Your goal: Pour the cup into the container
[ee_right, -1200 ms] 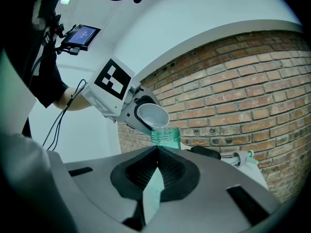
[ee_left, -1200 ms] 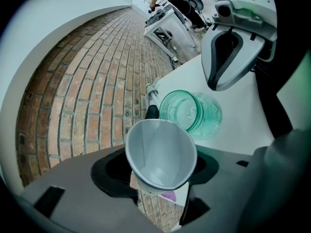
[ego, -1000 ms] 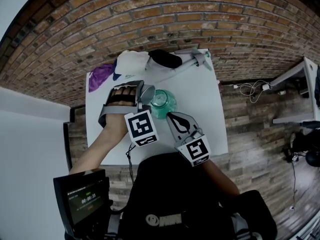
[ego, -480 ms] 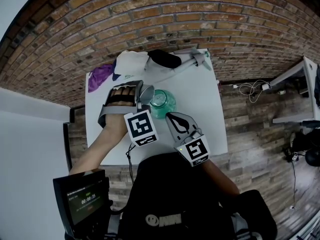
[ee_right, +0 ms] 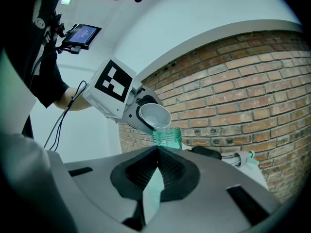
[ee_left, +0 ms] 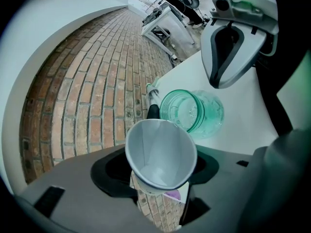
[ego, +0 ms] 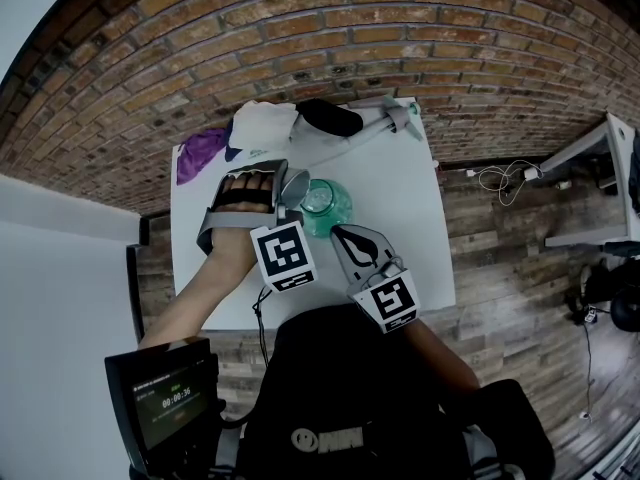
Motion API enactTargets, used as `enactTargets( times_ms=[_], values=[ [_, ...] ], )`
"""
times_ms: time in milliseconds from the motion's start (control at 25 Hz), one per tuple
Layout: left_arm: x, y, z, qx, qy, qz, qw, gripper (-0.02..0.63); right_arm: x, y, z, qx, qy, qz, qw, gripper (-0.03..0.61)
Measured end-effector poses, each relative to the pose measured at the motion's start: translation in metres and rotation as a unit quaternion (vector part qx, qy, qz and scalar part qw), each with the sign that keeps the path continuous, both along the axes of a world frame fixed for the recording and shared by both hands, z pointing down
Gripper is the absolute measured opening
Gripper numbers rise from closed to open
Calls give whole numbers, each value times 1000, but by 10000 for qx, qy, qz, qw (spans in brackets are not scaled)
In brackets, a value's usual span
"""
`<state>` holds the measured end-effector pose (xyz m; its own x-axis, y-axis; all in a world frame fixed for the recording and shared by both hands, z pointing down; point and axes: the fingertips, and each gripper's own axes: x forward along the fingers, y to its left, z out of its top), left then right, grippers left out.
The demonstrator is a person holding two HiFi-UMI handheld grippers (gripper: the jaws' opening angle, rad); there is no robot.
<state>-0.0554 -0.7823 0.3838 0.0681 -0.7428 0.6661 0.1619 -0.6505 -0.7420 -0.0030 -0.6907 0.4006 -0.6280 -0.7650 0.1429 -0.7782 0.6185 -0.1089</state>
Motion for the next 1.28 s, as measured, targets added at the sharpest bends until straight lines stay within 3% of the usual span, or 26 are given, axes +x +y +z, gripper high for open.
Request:
enactTargets(
  times_ms=[1280],
  values=[
    [3,0,-2,291,-281,159,9991,289,-1,1,0,-6,45,-30,10000,3]
  ],
)
